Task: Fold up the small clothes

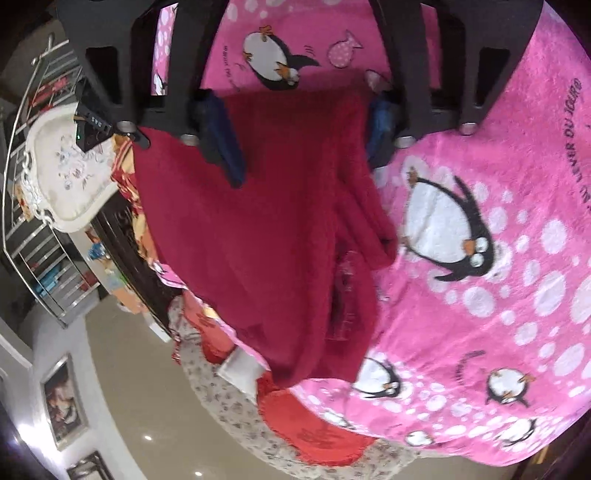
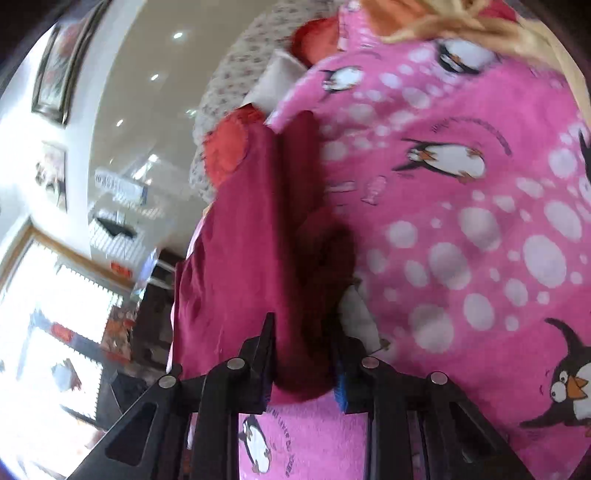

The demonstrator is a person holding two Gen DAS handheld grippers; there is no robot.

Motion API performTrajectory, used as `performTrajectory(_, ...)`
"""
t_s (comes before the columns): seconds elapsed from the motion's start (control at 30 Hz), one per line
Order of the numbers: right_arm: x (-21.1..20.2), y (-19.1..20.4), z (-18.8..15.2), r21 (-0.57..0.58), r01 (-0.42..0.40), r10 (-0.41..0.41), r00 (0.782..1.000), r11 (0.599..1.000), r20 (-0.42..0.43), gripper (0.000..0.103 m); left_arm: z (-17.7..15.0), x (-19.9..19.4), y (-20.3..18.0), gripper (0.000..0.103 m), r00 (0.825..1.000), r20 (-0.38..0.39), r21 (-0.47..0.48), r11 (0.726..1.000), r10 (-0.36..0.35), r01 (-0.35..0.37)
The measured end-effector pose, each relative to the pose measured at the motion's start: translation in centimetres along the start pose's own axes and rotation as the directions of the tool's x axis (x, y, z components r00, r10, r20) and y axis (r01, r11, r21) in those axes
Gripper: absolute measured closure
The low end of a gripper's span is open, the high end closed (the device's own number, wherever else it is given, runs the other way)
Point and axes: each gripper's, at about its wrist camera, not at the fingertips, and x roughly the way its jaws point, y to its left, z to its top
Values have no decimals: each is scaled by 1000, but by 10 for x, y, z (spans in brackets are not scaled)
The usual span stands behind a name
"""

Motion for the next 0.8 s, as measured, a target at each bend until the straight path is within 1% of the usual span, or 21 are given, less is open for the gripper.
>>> performTrajectory(0.03, 1, 4, 0, -15, 15, -16, 1000, 1000, -3, 79, 1, 0, 4, 71, 1000, -2, -28, 1000, 9, -9)
performTrajectory(0.07, 0, 9, 0, -39, 44, -44, 999, 998, -2, 81, 2, 0, 10, 79, 1000, -11, -64, 998, 8, -9)
performTrajectory(0.1, -1, 15, -1, -56, 61, -61, 998, 997, 4, 86, 2, -1, 11, 82, 1000, -26, -77, 997, 0, -2)
performTrajectory(0.13, -4, 23, -3, -85, 65, -64, 998, 994, 12, 87, 2, -3, 9, 85, 999, -34, -67, 998, 4, -7)
performTrajectory(0.17, -10, 33, -6, -115, 81, -79, 997, 990, 22, 88, 2, -7, 4, 87, 999, -38, -42, 999, 16, -17)
performTrajectory(0.23, -19, 44, -9, -136, 84, -81, 996, 987, 32, 88, -1, -18, -6, 88, 999, -38, -11, 1000, 16, -16)
performTrajectory(0.3, -34, 58, -17, -154, 84, -80, 996, 984, 36, 88, -6, -34, -16, 88, 999, -37, 10, 1000, -2, 2)
performTrajectory(0.37, -56, 66, -28, -159, 56, -52, 998, 986, 29, 88, -19, -60, -28, 89, 999, -39, 40, 999, -22, 23)
performTrajectory(0.43, -78, 62, -42, -121, 38, -37, 999, 992, 14, 88, -36, -84, -32, 89, 997, -55, 44, 997, -56, 59)
performTrajectory(0.5, -96, 51, -56, -58, 4, -5, 1000, 998, -13, 88, -55, -98, -29, 89, 994, -80, 37, 997, -69, 73)
performTrajectory(0.53, -100, 46, -63, -34, -9, 8, 1000, 999, -28, 87, -66, -100, -27, 88, 993, -101, 45, 997, -58, 62)
performTrajectory(0.57, -105, 34, -70, 17, -6, 7, 999, 1000, -51, 84, -75, -97, -25, 86, 992, -122, 65, 997, -27, 35)
performTrajectory(0.6, -109, 26, -75, 54, 23, -20, 999, 998, -50, 83, -80, -92, -22, 85, 991, -135, 68, 997, -10, 19)
performTrajectory(0.63, -118, 20, -78, 83, 73, -70, 997, 994, -32, 83, -86, -87, -14, 80, 989, -149, 46, 999, 1, 6)
performTrajectory(0.67, -133, 16, -76, 109, 136, -140, 990, 985, 30, 83, -88, -82, -9, 76, 988, -152, 7, 1000, -4, 6)
performTrajectory(0.7, -145, 18, -75, 124, 160, -170, 982, 979, 81, 83, -90, -81, -3, 74, 989, -144, -33, 999, -29, 24)
performTrajectory(0.73, -158, 25, -71, 134, 190, -208, 967, 973, 144, 83, -90, -83, 1, 73, 991, -121, -58, 997, -57, 50)
performTrajectory(0.77, -165, 37, -64, 115, 215, -234, 953, 970, 191, 79, -91, -84, 2, 72, 992, -114, -59, 997, -63, 56)
performTrajectory(0.8, -165, 59, -57, 53, 240, -246, 945, 969, 214, 67, -92, -83, 1, 71, 992, -109, -47, 997, -61, 57)
